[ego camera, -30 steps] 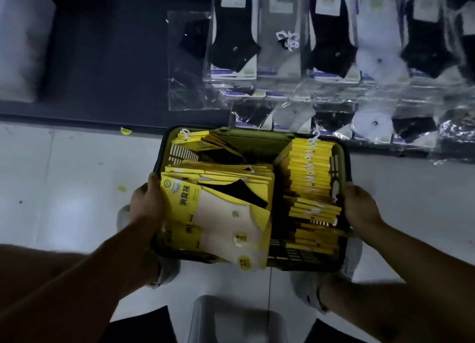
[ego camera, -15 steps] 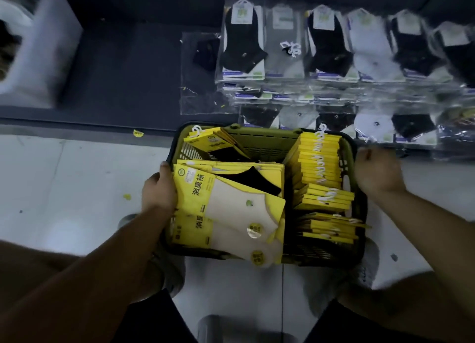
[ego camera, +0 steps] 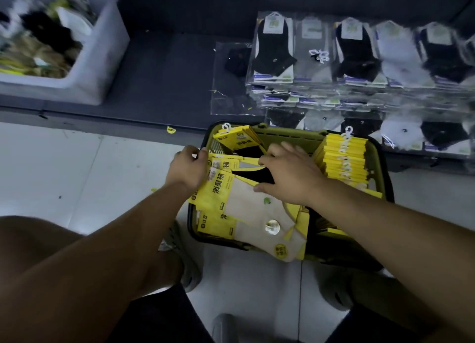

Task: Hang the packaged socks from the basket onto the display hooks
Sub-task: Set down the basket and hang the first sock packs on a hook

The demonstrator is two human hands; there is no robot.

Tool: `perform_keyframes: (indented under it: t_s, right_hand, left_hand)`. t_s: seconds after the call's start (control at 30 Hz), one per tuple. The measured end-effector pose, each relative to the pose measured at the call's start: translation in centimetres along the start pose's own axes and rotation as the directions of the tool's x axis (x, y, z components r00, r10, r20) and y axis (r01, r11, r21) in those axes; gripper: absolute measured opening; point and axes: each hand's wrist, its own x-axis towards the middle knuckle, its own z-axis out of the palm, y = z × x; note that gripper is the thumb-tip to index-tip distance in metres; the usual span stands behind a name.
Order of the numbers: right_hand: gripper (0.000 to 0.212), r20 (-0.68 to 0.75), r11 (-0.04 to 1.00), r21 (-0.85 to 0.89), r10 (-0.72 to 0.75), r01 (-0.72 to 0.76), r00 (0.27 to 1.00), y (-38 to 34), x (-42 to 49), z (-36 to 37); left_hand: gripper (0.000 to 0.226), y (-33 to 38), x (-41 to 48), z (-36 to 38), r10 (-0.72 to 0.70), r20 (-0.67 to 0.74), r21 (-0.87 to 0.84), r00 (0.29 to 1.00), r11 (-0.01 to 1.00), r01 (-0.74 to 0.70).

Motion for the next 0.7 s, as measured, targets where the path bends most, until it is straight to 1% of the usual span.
perform_keyframes:
  t_s: [0.13, 0.27, 0.37, 0.43, 0.57, 0.7]
  right_hand:
    - [0.070, -0.034, 0.999, -0.029, 0.042, -0.043, 0.999, -0.7, 0.0, 0.7]
    - [0.077, -0.095, 0.998, -0.042, 0.037, -0.041, 0.995, -1.9, 0.0, 1.0]
    - [0.075, -0.095, 0.993, -0.110, 0.030, -0.041, 0.995, -2.7, 0.3, 1.4]
    - [0.073, -0.080, 0.992, -0.116, 0.049, -0.058, 0.996, -2.8, 0.5, 1.6]
    - [0.065, -0.060, 0.996, -0.046, 0.079, -0.082, 0.995, -2.2, 0.8, 1.6]
    - [0.051, -0.018, 0.983, 0.130, 0.131, -0.128, 0.991, -1.0, 1.1, 0.2]
  left_hand:
    - [0.041, -0.8, -1.0, 0.5, 0.015, 0.026, -0.062, 1.000, 0.998, -0.013]
    - [0.039, -1.3, -2.6, 1.6, 0.036, -0.032, -0.079, 0.999, 0.996, -0.039]
    - [0.037, -1.5, -3.2, 2.2, 0.028, -0.055, -0.148, 0.998, 0.988, -0.036]
    - [0.035, -1.5, -3.3, 2.3, 0.020, -0.070, -0.192, 0.997, 0.981, -0.033]
    - [0.037, -1.5, -3.3, 2.0, 0.000, -0.066, -0.268, 0.998, 0.963, -0.017]
    - [0.040, -1.0, -3.5, 1.6, -0.012, -0.066, -0.314, 0.998, 0.949, -0.010]
